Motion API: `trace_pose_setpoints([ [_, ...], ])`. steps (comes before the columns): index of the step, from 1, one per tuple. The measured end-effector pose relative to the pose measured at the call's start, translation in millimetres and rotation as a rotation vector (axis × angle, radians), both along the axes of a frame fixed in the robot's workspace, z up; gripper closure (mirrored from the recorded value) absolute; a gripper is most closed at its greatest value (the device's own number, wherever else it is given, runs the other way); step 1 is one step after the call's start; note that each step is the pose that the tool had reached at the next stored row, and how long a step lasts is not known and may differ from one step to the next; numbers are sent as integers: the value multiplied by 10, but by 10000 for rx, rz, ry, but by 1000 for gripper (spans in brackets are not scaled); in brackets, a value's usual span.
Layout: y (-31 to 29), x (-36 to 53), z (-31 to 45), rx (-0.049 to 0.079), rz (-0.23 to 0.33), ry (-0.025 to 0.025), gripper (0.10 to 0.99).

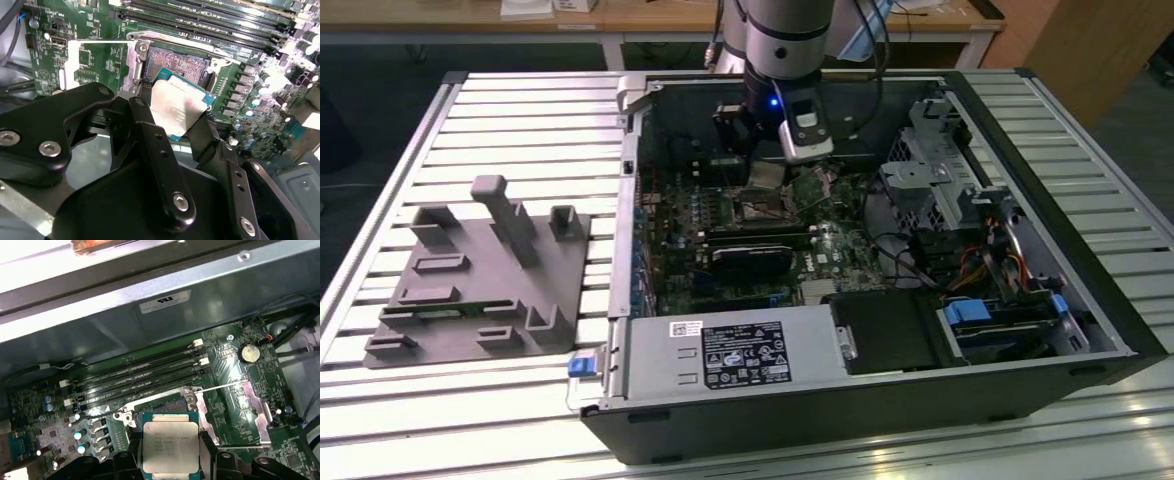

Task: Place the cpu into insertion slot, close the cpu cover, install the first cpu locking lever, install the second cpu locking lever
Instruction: 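Place the cpu into insertion slot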

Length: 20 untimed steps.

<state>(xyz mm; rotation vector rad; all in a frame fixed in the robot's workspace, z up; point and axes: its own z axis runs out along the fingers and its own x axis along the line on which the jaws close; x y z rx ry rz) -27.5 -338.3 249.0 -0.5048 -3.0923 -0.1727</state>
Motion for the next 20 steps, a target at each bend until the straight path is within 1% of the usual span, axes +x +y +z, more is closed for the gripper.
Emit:
trace_pose_setpoints([
  [10, 0, 0, -9, 0, -943, 0, 545],
  [20, 0, 0, -16, 0, -1725, 0, 545],
])
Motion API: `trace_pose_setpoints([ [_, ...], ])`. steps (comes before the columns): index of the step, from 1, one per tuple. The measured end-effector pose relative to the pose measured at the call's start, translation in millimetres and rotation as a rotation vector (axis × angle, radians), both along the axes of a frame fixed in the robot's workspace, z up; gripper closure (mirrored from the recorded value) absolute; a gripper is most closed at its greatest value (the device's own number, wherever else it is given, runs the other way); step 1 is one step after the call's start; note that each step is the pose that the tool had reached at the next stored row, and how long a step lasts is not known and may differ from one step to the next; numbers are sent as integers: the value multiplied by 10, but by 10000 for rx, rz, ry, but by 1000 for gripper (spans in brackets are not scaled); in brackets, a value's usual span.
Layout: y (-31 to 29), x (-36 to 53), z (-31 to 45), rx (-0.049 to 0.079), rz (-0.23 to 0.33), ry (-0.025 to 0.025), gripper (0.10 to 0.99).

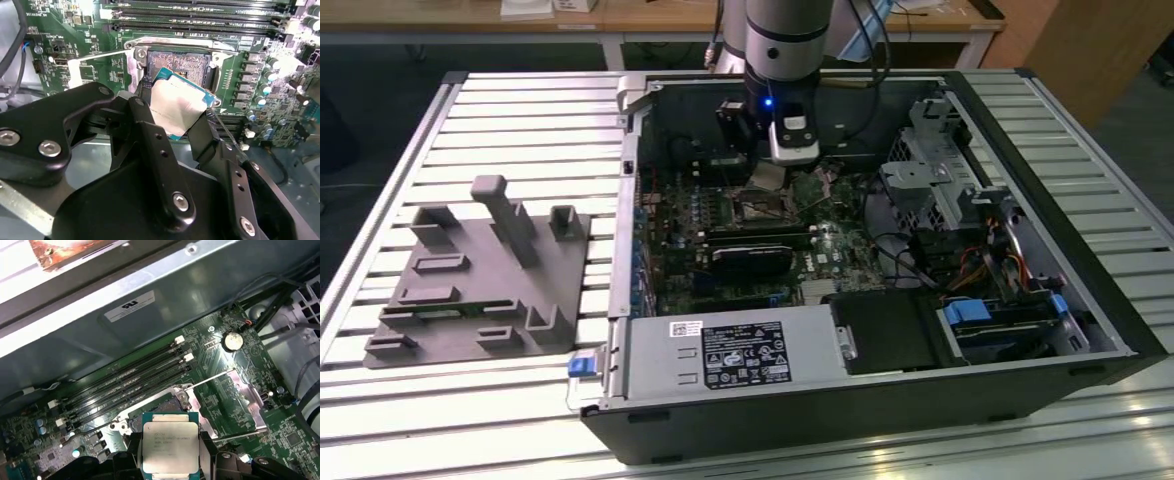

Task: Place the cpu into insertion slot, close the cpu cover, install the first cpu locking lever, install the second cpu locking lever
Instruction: 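Place the cpu into insertion slot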

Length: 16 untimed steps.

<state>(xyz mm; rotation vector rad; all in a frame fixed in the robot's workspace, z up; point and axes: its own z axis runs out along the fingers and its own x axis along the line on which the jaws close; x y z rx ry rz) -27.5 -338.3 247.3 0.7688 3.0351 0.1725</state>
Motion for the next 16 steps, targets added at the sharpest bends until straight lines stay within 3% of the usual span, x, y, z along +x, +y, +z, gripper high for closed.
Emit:
trace_pose_setpoints([
  [16, 0, 0, -16, 1, -1298, -1, 545],
])
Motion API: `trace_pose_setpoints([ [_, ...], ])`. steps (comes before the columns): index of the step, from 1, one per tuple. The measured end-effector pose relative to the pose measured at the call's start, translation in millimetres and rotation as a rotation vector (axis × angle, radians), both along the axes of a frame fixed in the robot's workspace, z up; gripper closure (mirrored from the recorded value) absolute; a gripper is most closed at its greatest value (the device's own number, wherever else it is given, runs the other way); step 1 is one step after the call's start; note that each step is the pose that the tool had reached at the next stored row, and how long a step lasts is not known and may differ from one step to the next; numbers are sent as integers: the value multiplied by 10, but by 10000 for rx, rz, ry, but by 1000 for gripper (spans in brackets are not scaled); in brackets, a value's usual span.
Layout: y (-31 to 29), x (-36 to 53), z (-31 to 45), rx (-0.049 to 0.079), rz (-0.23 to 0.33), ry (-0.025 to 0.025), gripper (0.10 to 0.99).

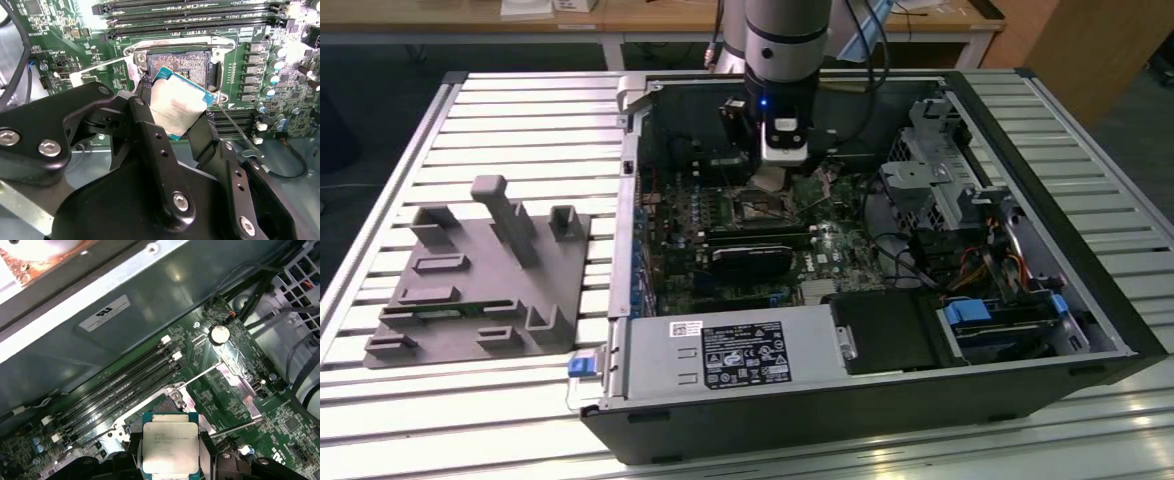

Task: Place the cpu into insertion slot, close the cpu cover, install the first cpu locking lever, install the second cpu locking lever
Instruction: 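Place the cpu into insertion slot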

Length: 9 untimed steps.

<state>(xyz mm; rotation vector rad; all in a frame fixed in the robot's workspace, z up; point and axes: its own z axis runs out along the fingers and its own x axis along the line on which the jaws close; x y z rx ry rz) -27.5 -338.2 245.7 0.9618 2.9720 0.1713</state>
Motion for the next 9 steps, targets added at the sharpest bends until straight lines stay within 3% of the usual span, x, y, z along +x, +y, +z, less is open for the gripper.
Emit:
trace_pose_setpoints([
  [9, 0, 0, -14, -1, -1165, 1, 545],
])
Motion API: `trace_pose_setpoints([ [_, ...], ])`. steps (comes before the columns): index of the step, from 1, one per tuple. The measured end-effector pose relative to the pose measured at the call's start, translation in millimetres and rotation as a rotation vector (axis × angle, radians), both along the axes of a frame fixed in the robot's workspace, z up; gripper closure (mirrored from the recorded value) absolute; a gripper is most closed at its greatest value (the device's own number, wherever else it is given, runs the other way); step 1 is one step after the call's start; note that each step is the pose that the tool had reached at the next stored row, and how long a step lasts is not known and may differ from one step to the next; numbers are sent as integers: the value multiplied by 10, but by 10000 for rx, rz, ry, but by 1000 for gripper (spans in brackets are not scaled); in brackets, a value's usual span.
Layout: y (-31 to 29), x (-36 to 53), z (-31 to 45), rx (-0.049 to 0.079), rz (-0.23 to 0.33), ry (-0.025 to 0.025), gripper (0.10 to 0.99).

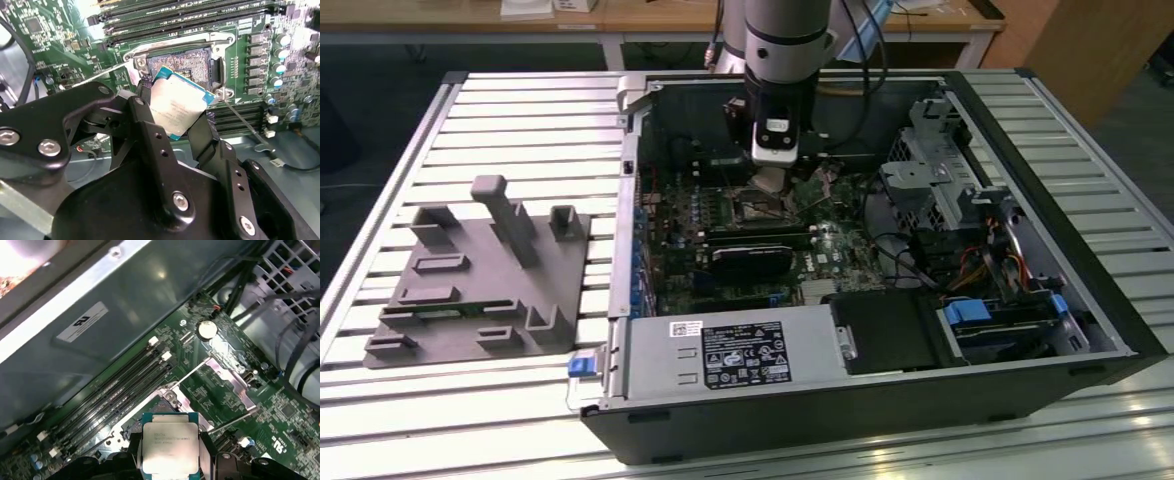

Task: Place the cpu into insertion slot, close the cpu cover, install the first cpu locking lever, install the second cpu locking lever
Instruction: 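Place the cpu into insertion slot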

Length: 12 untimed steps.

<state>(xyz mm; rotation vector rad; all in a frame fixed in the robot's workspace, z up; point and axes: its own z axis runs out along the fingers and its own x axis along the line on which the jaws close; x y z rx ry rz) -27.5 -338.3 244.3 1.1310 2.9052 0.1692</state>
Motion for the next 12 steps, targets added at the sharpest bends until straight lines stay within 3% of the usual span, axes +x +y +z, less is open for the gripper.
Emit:
trace_pose_setpoints([
  [12, 0, -2, -27, 1, -1819, -1, 545],
])
